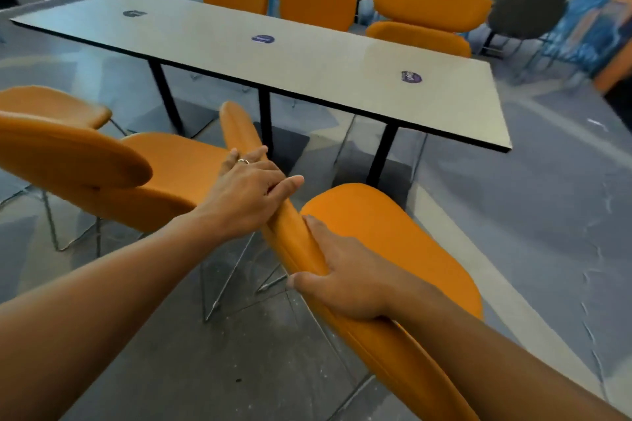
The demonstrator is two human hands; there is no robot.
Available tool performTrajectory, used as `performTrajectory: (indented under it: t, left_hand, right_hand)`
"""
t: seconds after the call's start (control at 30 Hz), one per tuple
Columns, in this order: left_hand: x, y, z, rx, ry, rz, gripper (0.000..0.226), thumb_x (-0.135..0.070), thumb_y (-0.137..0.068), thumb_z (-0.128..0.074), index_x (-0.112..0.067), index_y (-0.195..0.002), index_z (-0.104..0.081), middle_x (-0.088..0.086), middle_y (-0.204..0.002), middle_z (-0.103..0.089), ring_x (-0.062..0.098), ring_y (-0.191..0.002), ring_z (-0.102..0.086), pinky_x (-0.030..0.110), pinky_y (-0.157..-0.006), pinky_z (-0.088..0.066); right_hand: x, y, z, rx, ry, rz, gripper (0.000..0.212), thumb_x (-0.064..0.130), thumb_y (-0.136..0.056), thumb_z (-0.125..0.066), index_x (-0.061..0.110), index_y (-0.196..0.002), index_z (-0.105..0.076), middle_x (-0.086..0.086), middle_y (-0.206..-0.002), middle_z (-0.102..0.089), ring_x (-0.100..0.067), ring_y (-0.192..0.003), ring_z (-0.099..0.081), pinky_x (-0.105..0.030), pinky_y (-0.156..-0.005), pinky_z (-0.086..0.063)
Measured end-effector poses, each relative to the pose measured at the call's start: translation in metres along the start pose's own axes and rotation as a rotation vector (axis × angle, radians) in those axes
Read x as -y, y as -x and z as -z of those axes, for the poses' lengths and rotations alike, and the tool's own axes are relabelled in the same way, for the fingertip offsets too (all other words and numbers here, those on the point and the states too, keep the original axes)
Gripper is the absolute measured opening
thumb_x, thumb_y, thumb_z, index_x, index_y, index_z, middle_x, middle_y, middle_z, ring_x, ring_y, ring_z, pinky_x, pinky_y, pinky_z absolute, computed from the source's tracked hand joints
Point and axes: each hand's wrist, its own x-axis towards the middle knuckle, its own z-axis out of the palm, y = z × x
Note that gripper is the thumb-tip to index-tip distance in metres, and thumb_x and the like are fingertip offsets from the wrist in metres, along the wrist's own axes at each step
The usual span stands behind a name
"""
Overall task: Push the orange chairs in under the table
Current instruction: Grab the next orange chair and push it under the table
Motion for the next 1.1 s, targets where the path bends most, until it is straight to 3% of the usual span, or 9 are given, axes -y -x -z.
performTrajectory:
  t: [0.1,0.17,0.23,0.33,0.53,0.67,0.77,0.93,1.1]
  left_hand:
    - [0.007,-0.014,-0.004,-0.05,-0.037,-0.071,0.069,-0.069,-0.091,-0.014,-0.029,-0.074,-0.068,-0.011,-0.088,-0.062,0.013,-0.112,-0.053,0.044,-0.118,-0.006]
    - [0.009,-0.021,-0.001,-0.035,-0.062,-0.13,0.071,-0.068,-0.091,-0.011,-0.03,-0.072,-0.068,-0.01,-0.081,-0.059,0.013,-0.097,-0.057,0.041,-0.115,-0.009]
    - [0.018,-0.027,0.001,0.02,-0.115,-0.192,0.074,-0.066,-0.092,-0.006,-0.031,-0.074,-0.069,-0.01,-0.081,-0.06,0.013,-0.098,-0.057,0.039,-0.114,-0.01]
    - [0.036,-0.037,0.003,0.074,-0.168,-0.272,0.077,-0.067,-0.092,-0.002,-0.034,-0.08,-0.07,-0.01,-0.086,-0.065,0.014,-0.109,-0.054,0.039,-0.114,-0.008]
    - [0.054,-0.048,0.004,-0.034,-0.135,-0.344,0.076,-0.065,-0.095,-0.006,-0.031,-0.079,-0.072,-0.006,-0.087,-0.067,0.019,-0.1,-0.056,0.039,-0.107,-0.019]
    - [0.05,-0.04,0.0,-0.144,-0.112,-0.325,0.077,-0.061,-0.097,-0.008,-0.023,-0.074,-0.072,-0.002,-0.079,-0.066,0.025,-0.096,-0.055,0.04,-0.102,-0.024]
    - [0.047,-0.036,0.0,-0.16,-0.09,-0.332,0.076,-0.059,-0.098,-0.01,-0.021,-0.069,-0.069,-0.002,-0.075,-0.062,0.026,-0.098,-0.054,0.041,-0.101,-0.027]
    - [0.044,-0.029,0.002,-0.177,-0.038,-0.326,0.063,-0.055,-0.101,-0.016,-0.03,-0.052,-0.046,-0.006,-0.064,-0.051,0.027,-0.09,-0.054,0.043,-0.099,-0.03]
    - [0.046,-0.017,0.003,-0.193,-0.041,-0.31,0.064,-0.055,-0.101,-0.014,-0.032,-0.049,-0.043,-0.005,-0.064,-0.051,0.028,-0.092,-0.055,0.044,-0.099,-0.031]
  right_hand:
    - [0.01,0.002,-0.004,-0.048,0.032,-0.071,0.09,0.056,-0.096,-0.054,0.028,-0.16,0.003,-0.007,-0.151,-0.043,-0.026,-0.12,-0.055,-0.042,-0.098,-0.049]
    - [0.019,0.001,-0.01,-0.099,0.072,-0.144,0.083,0.058,-0.096,-0.051,0.026,-0.159,-0.007,-0.006,-0.143,-0.049,-0.027,-0.116,-0.056,-0.044,-0.095,-0.05]
    - [0.026,0.002,-0.018,-0.176,0.144,-0.219,0.069,0.062,-0.096,-0.047,0.022,-0.149,-0.026,-0.004,-0.125,-0.057,-0.026,-0.104,-0.058,-0.045,-0.085,-0.051]
    - [0.036,0.004,-0.032,-0.345,0.189,-0.312,0.057,0.074,-0.094,-0.034,0.023,-0.117,-0.045,0.002,-0.095,-0.056,-0.022,-0.084,-0.056,-0.04,-0.067,-0.043]
    - [0.041,0.017,-0.048,-0.499,0.218,-0.455,0.07,0.084,-0.087,-0.012,0.023,-0.095,-0.048,0.003,-0.078,-0.046,-0.022,-0.074,-0.049,-0.04,-0.066,-0.037]
    - [0.045,0.023,-0.064,-0.676,0.279,-0.563,0.079,0.088,-0.083,-0.009,0.023,-0.09,-0.052,0.002,-0.076,-0.053,-0.018,-0.071,-0.054,-0.037,-0.067,-0.048]
    - [0.044,0.023,-0.069,-0.781,0.363,-0.531,0.077,0.088,-0.085,-0.01,0.023,-0.081,-0.051,0.005,-0.065,-0.045,-0.016,-0.063,-0.051,-0.033,-0.061,-0.044]
    - [0.038,0.023,-0.069,-0.732,0.467,-0.469,0.078,0.095,-0.076,-0.022,0.022,-0.083,-0.051,0.004,-0.067,-0.043,-0.017,-0.064,-0.051,-0.031,-0.06,-0.042]
    - [0.034,0.026,-0.071,-0.727,0.522,-0.432,0.078,0.093,-0.077,-0.026,0.021,-0.085,-0.054,0.002,-0.071,-0.05,-0.019,-0.069,-0.058,-0.033,-0.065,-0.051]
